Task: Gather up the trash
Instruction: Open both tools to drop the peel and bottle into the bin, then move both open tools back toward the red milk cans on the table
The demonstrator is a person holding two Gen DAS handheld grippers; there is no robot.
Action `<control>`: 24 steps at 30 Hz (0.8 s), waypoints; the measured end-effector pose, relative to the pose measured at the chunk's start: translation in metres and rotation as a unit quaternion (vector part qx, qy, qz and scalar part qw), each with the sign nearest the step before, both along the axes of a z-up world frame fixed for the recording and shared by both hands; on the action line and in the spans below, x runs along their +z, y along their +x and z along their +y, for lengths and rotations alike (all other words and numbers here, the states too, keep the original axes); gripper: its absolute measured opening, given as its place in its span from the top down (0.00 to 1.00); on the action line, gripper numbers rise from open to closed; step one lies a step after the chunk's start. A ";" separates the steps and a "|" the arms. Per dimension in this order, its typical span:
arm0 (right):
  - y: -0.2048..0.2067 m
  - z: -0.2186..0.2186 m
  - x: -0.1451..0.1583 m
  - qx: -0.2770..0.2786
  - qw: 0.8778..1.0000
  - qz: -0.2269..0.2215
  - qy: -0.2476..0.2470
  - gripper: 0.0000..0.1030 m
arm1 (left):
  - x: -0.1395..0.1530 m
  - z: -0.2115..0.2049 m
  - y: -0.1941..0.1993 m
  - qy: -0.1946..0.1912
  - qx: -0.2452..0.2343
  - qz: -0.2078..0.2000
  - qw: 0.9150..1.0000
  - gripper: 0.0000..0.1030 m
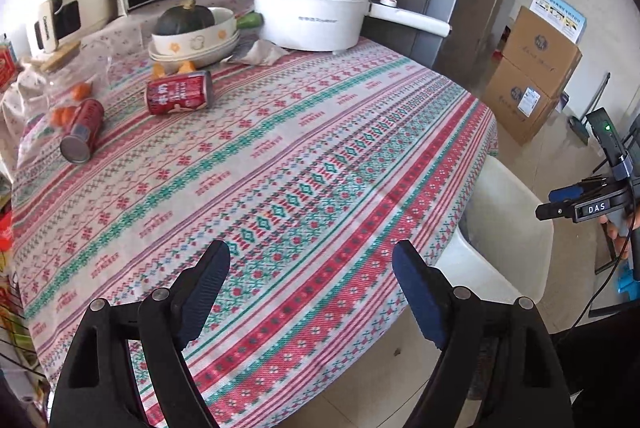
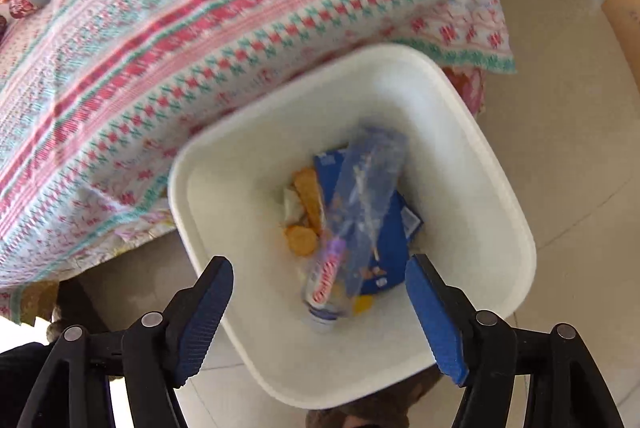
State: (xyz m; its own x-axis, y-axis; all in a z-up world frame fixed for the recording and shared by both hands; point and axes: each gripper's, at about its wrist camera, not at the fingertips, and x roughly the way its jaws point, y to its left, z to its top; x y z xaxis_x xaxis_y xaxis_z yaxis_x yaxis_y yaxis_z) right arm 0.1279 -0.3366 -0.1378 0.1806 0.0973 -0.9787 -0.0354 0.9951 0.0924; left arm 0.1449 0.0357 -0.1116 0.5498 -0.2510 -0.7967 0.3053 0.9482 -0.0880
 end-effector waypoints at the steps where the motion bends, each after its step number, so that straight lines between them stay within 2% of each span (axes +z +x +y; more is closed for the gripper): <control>1: 0.001 0.004 0.003 0.003 1.000 -0.005 0.000 0.26 | 0.000 0.007 -0.001 0.000 0.005 0.000 1.000 0.17; 9: 0.013 0.039 0.028 0.023 0.999 -0.049 -0.001 0.26 | -0.001 0.057 -0.008 0.000 0.046 0.001 0.999 0.16; 18: 0.027 0.083 0.040 0.042 0.994 -0.097 -0.008 0.18 | -0.004 0.105 -0.012 0.003 0.093 0.004 0.996 0.10; 20: 0.033 0.096 0.041 0.048 0.994 -0.103 -0.010 0.18 | -0.004 0.114 -0.012 0.007 0.108 -0.001 0.994 0.07; 24: 0.040 0.122 0.053 0.061 0.990 -0.130 -0.004 0.17 | -0.005 0.133 -0.009 -0.010 0.149 0.007 0.989 0.05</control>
